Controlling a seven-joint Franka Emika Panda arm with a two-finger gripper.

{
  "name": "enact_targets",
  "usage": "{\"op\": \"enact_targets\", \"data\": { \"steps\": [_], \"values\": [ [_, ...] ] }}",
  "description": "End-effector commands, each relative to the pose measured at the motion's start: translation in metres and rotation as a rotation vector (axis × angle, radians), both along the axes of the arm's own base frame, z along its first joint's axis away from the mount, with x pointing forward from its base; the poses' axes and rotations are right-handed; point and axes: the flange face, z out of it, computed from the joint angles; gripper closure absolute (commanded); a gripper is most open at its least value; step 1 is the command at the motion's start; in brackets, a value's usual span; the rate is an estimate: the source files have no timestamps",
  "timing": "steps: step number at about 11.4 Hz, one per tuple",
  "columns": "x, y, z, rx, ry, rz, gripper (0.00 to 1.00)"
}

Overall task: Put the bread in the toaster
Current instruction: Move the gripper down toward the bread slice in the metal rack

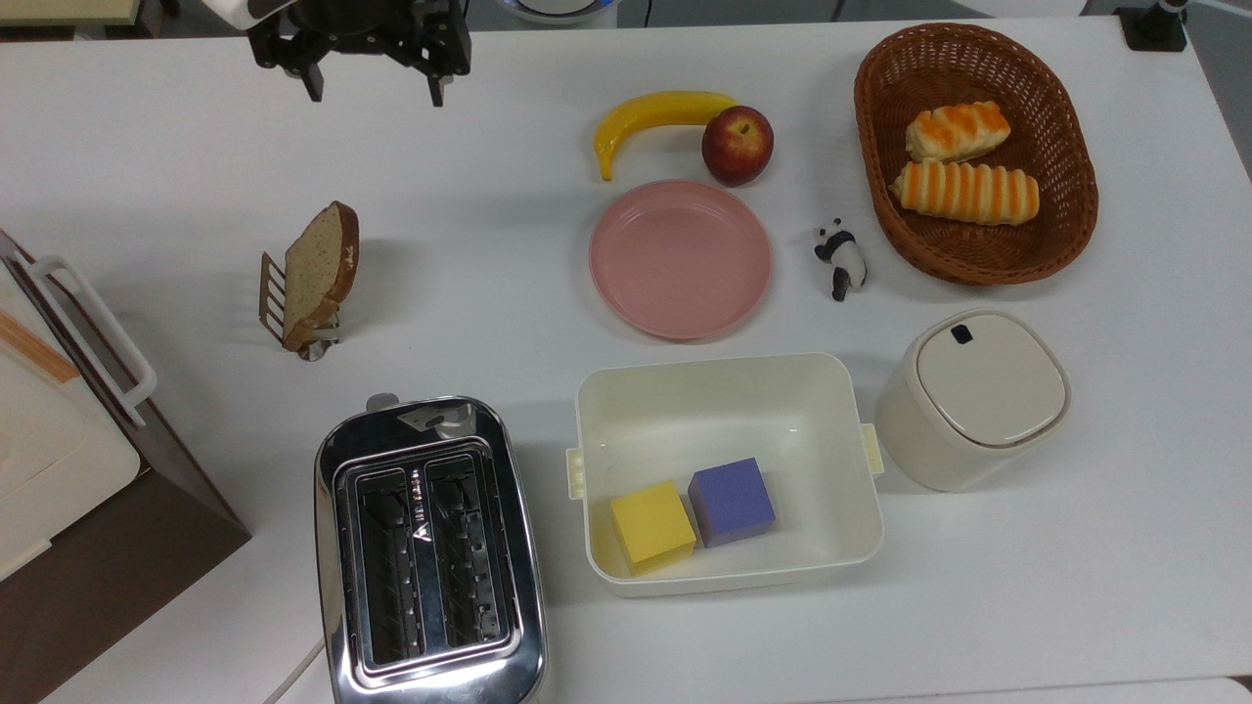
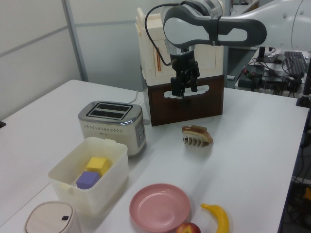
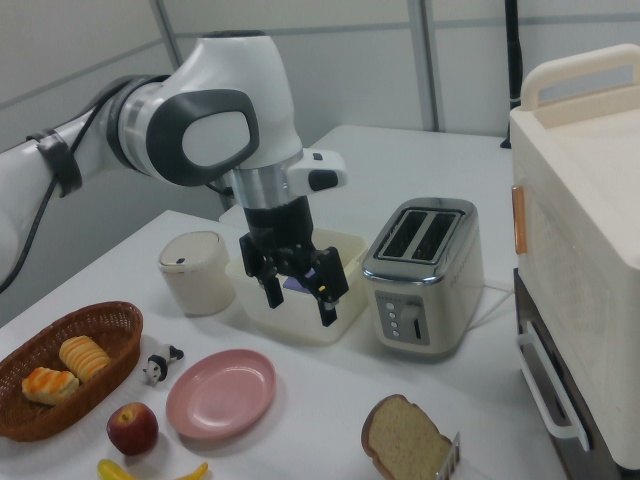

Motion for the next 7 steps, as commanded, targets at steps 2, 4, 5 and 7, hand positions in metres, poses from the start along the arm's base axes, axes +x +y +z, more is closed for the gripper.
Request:
{"op": "enact_targets", "data": {
  "steps": [2,4,5,7],
  "values": [
    [0.011,-0.053,-0.056,-0.050,-0.038,0.159,0.00],
    [0.023,-0.073,-0.093,-0.117,0.008,0.182,0.00],
    [0.026,-0.083,-0.110,-0.134,0.026,0.190,0.00],
    [0.023,-0.088,-0.148,-0.145,0.050,0.259,0.00]
  ]
}}
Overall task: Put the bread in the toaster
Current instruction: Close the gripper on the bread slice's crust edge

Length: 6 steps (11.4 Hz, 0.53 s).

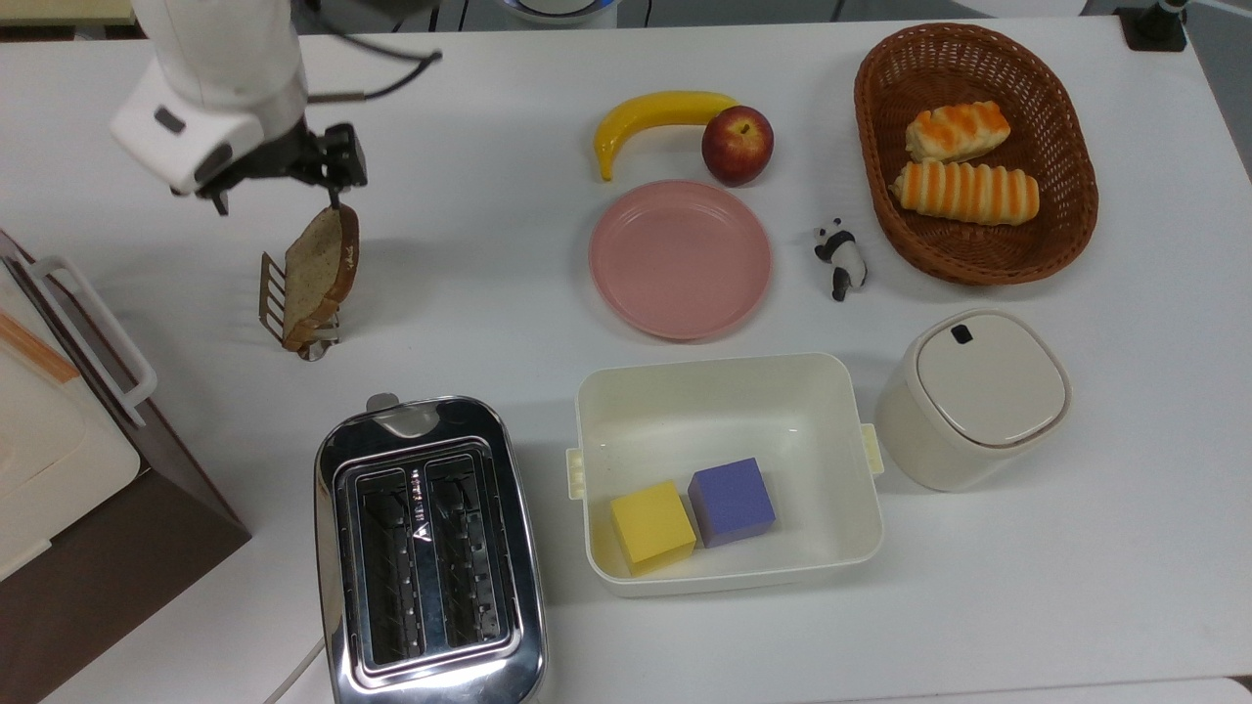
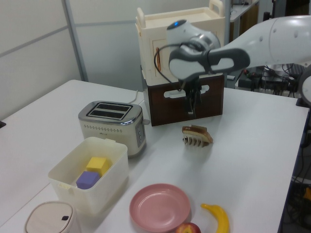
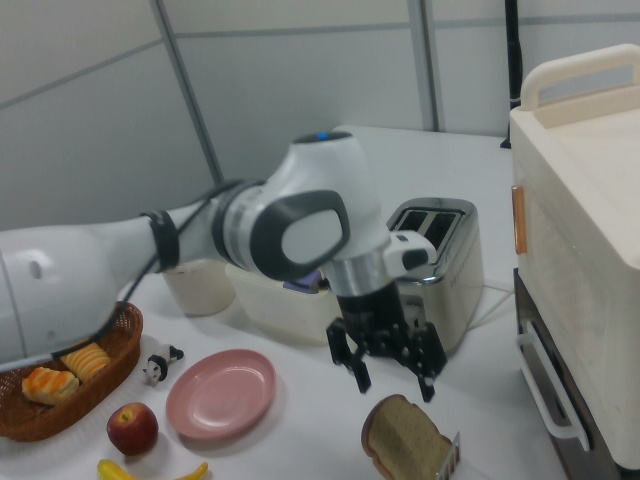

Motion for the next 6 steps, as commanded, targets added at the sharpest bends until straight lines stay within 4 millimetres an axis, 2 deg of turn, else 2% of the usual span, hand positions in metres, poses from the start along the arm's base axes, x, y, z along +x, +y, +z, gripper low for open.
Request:
{"op": "enact_targets", "data": {
  "steps": [1,3,6],
  "values": [
    [-0.007,-0.002,-0.039,-0.015,0.021,0.096,0.00],
    [-0.008,0.003,-0.042,0.005,0.035,0.129,0.00],
    [-0.011,0.018,-0.034,0.052,0.053,0.145,0.00]
  ]
}}
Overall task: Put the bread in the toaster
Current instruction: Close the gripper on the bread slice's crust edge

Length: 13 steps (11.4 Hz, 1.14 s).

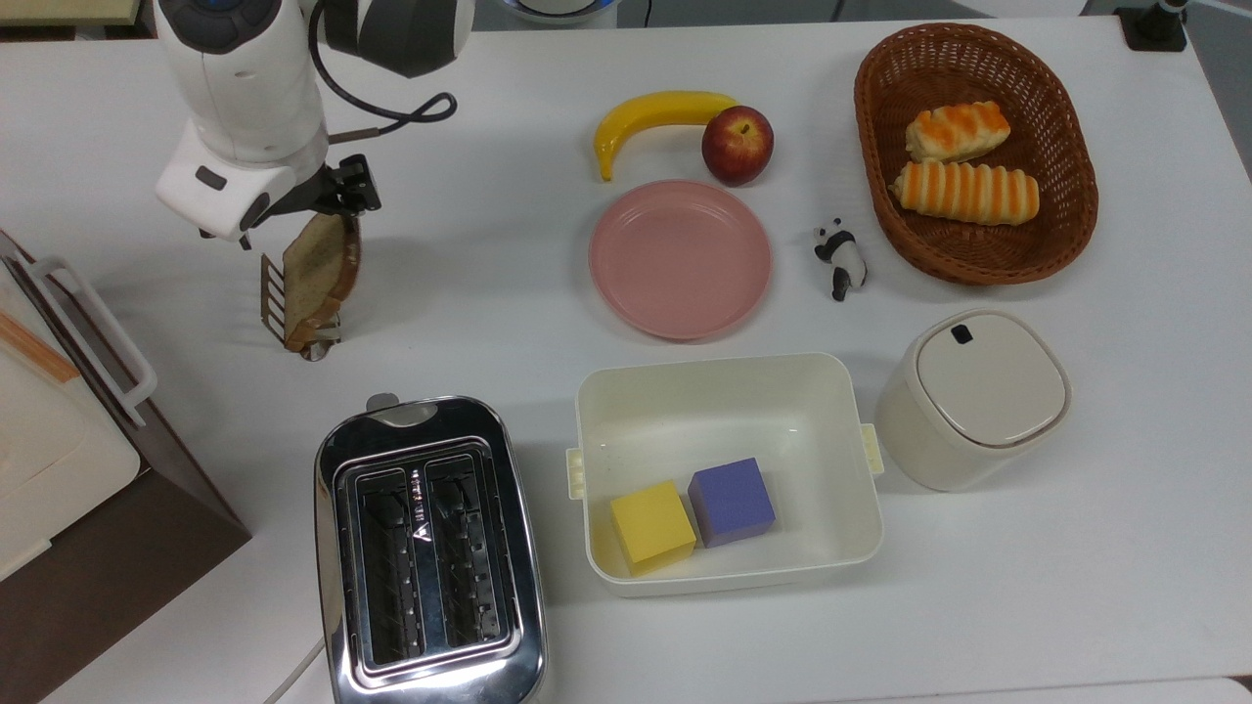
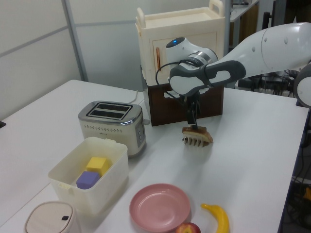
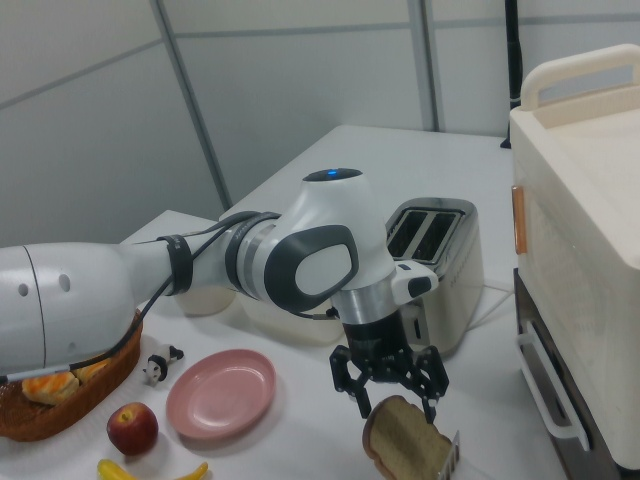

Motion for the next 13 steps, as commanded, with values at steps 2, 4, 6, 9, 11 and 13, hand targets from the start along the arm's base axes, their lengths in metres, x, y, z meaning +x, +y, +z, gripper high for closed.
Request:
{"op": "enact_targets", "data": {
  "steps": [2,4,6,9,11,13],
  "values": [
    [-0.016,0.016,0.015,0.076,0.042,0.069,0.00],
    [-0.011,0.037,0.011,0.066,0.044,0.083,0.00],
    [-0.008,0.051,0.009,-0.038,0.064,0.081,0.05],
    [-0.007,0.057,-0.003,-0.064,0.075,0.077,0.11],
    [-0.008,0.040,-0.002,-0.163,0.099,0.099,0.11],
    [-0.010,0.024,-0.004,-0.184,0.108,0.086,0.11]
  ]
}}
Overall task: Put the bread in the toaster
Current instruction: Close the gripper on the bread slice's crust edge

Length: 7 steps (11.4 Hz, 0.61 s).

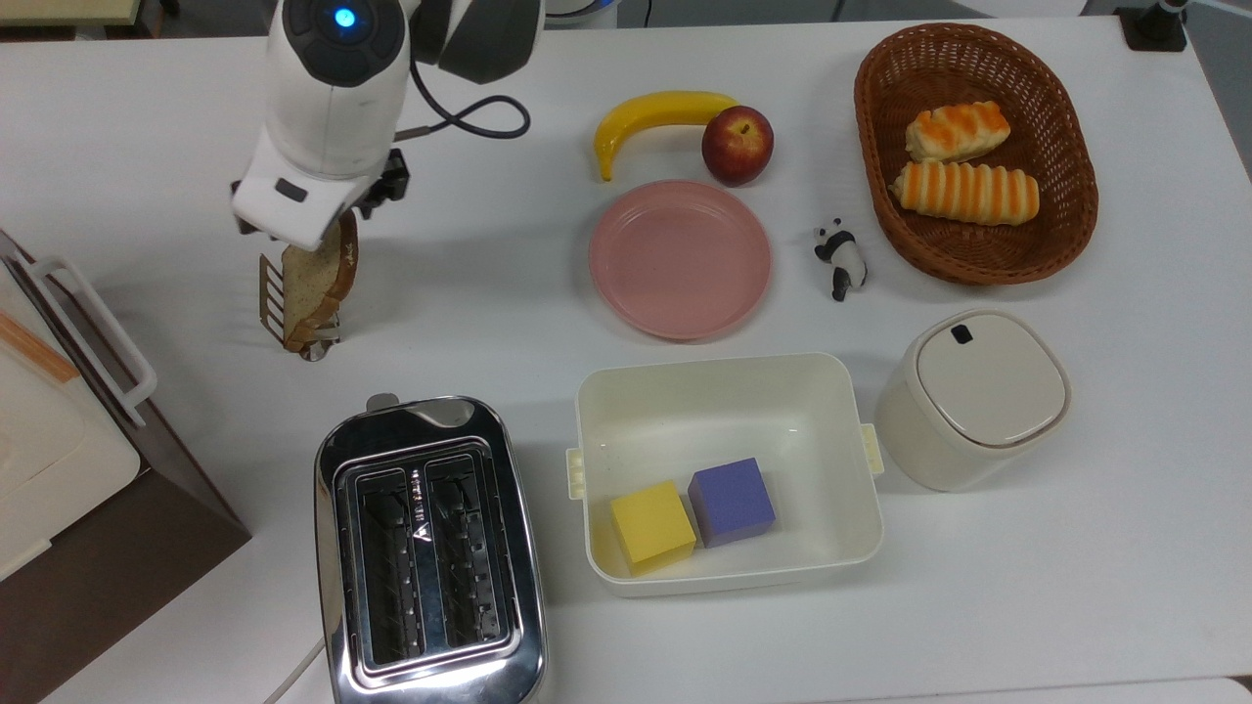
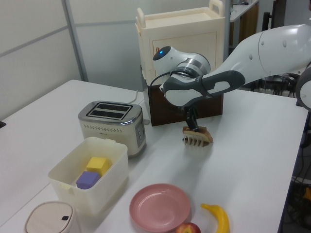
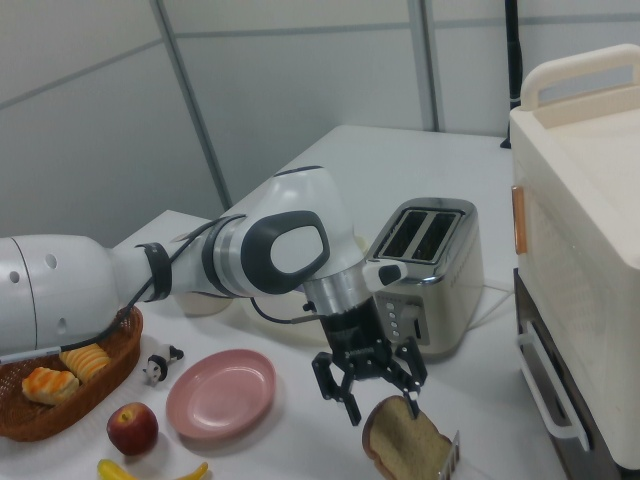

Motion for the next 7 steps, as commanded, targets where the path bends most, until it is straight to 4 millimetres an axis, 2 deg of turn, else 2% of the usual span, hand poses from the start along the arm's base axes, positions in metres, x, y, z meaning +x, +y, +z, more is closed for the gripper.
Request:
{"op": "enact_targets", "data": {
  "steps": [1,4,7],
  "values": [
    [-0.008,-0.014,-0.007,-0.034,0.016,-0.025,0.14],
    [-0.009,-0.006,-0.008,-0.017,0.022,-0.032,0.14],
    [-0.015,0.000,0.008,0.032,0.043,-0.031,0.13]
  ]
}}
